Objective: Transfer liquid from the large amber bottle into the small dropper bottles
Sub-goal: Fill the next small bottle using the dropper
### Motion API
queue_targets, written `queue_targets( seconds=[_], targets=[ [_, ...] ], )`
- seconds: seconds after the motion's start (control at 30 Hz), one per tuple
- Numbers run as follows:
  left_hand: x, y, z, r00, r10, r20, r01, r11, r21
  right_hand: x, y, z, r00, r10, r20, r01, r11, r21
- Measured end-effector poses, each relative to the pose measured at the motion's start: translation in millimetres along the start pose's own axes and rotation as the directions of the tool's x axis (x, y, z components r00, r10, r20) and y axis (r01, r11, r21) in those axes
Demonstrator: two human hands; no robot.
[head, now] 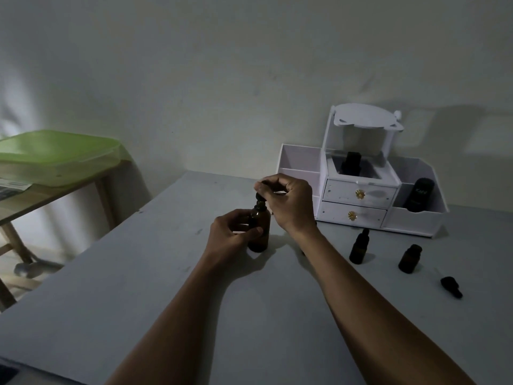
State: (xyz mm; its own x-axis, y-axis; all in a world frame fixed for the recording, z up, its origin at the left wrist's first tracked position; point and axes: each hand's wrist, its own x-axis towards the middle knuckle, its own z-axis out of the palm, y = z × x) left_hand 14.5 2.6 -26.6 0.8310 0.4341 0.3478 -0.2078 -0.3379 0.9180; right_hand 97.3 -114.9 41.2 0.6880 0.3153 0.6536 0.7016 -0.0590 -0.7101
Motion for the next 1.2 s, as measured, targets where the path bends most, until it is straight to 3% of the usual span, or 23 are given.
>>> queue_targets(
  seconds=[0.13,0.23,0.33,0.4,0.57,0.7,0.8,1.07,1.2],
  targets=[
    [-4,0,3,0.999,0.017,-0.052,-0.015,0.999,0.040,11,-16,-11,1.000,-0.009,0.008,0.008,0.997,0.074],
    [-4,9,5,0.983,0.077,-0.165,-0.058,0.991,0.117,20,-36,-26,0.997,-0.065,-0.029,0.067,0.992,0.106],
    [-6,33,13,0.913,0.192,-0.359,-0.133,0.974,0.184,26,-56,-49,0.990,-0.104,-0.094,0.118,0.980,0.160],
    [-11,57,25,0.879,0.246,-0.408,-0.193,0.967,0.169,27,-65,-68,0.981,-0.127,-0.143,0.154,0.969,0.193],
    [-25,109,78,0.928,0.296,-0.227,-0.296,0.955,0.034,14,-69,-131,0.936,-0.208,-0.283,0.246,0.964,0.105],
    [-33,122,131,0.966,0.257,0.028,-0.256,0.965,-0.049,-3,-52,-186,0.915,-0.170,-0.366,0.200,0.979,0.046],
    [-39,117,169,0.971,0.201,0.132,-0.188,0.977,-0.103,-15,-34,-219,0.910,-0.104,-0.401,0.120,0.993,0.016],
    [-40,86,240,0.971,0.007,0.239,-0.005,1.000,-0.009,-33,17,-261,0.877,-0.018,-0.480,-0.022,0.997,-0.077],
    [-35,76,259,0.973,-0.027,0.228,0.019,0.999,0.038,-37,35,-267,0.849,0.027,-0.528,-0.065,0.996,-0.054]
  ],
)
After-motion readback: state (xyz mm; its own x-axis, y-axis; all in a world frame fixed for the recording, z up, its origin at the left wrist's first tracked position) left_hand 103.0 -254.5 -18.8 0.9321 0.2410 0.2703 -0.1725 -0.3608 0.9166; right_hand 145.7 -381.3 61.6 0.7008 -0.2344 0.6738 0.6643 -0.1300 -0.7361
